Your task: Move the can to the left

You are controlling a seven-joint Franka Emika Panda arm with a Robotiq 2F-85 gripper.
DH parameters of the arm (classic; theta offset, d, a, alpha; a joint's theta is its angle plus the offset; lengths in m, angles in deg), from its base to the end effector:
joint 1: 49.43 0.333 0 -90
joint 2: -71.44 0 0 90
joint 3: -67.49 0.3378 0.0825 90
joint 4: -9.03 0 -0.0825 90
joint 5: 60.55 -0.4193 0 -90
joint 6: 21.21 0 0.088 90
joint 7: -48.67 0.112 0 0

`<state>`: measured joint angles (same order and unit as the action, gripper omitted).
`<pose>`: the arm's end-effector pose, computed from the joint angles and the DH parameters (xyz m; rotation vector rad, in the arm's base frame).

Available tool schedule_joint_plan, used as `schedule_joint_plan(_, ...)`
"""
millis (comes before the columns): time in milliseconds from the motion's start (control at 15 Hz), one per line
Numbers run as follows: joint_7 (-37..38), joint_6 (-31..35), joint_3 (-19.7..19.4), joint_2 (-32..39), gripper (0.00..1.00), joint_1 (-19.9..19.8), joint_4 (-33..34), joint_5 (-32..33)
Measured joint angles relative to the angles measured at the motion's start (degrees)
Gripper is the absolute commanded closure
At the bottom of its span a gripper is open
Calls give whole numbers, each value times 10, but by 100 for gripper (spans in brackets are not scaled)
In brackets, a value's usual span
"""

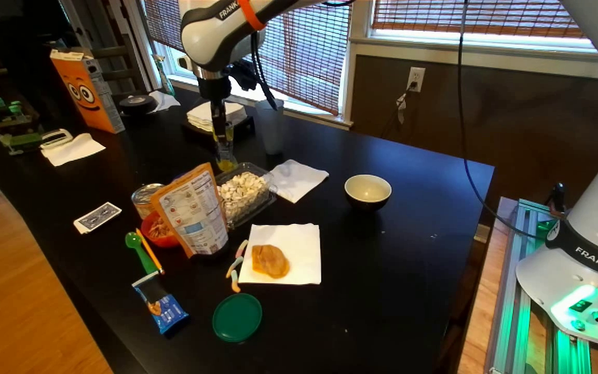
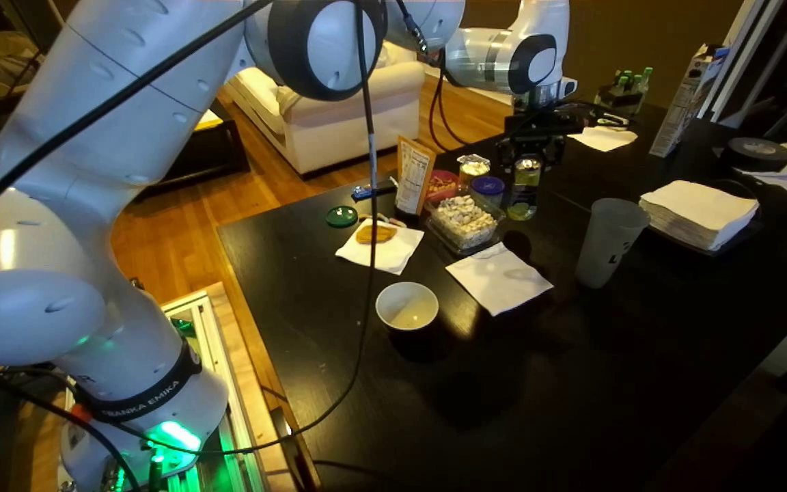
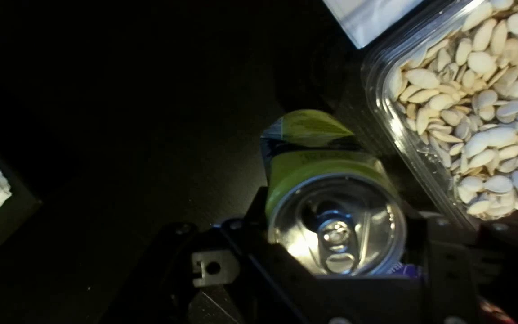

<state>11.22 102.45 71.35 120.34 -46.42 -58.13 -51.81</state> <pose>0.8206 0.0754 0.2845 2.7692 1.2087 0.1629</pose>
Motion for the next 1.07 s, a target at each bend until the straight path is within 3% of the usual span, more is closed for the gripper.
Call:
schedule_joint_plan(600, 32, -12, -2, 57, 68, -7, 56, 0)
schedule_joint_plan(667, 34, -14, -2, 62, 18, -8, 61, 0)
schedule_joint_plan(733, 35, -17, -2, 67, 17, -8, 65, 0)
schedule_joint_plan(933, 36, -33, -2, 74, 1, -9, 82, 0)
schedule_joint_plan(1067, 36, -45, 0, 75, 0, -8, 89, 0)
